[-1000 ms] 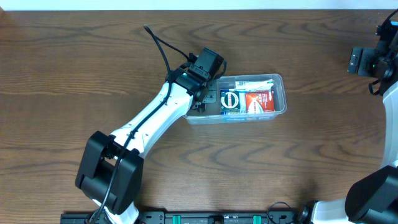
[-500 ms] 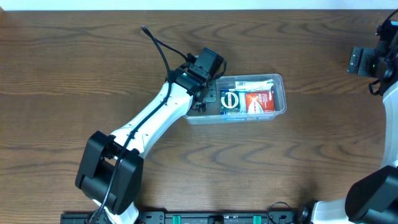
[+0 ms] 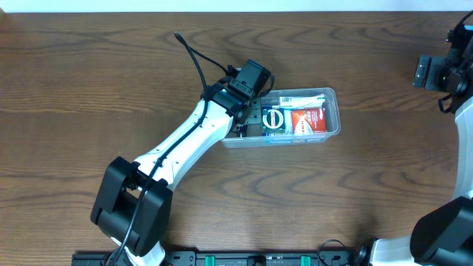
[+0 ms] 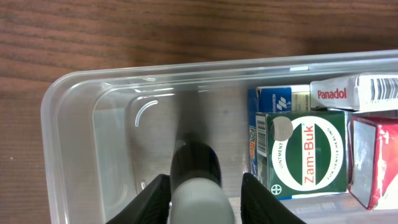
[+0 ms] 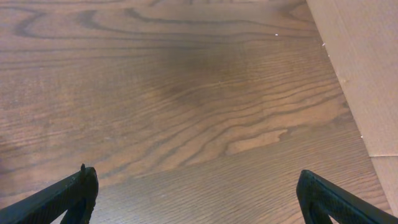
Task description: Pack container
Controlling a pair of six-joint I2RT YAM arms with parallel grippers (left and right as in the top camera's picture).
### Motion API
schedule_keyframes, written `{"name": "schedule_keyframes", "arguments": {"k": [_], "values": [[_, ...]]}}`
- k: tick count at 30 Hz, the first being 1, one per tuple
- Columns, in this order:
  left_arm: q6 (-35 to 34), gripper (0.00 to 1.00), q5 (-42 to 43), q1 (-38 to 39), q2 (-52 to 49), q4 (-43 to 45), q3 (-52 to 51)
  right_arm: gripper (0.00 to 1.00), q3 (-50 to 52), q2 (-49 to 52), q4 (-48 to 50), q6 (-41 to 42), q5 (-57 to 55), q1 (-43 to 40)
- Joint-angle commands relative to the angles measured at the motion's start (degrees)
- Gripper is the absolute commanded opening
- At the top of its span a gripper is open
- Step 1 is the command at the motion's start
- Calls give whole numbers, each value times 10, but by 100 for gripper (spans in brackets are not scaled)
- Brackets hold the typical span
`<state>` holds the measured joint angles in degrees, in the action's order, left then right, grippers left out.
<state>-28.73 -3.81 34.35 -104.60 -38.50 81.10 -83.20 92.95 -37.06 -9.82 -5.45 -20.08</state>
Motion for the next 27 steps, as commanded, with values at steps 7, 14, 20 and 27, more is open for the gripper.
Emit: {"name": "schedule_keyframes", "arguments": {"k": [7,14,20,27], "values": [[-5,40,-3,1,0,0,2,99,-4,0,0,8,-3,-2],[18,48,-3,1,14,0,8,99,-4,0,0,8,-3,-2],[74,59,-3,1,71,-11,31,99,-4,0,0,8,-3,-2],[182,98,-3,1,209,-103,31,99,-4,0,0,8,-3,-2]]}}
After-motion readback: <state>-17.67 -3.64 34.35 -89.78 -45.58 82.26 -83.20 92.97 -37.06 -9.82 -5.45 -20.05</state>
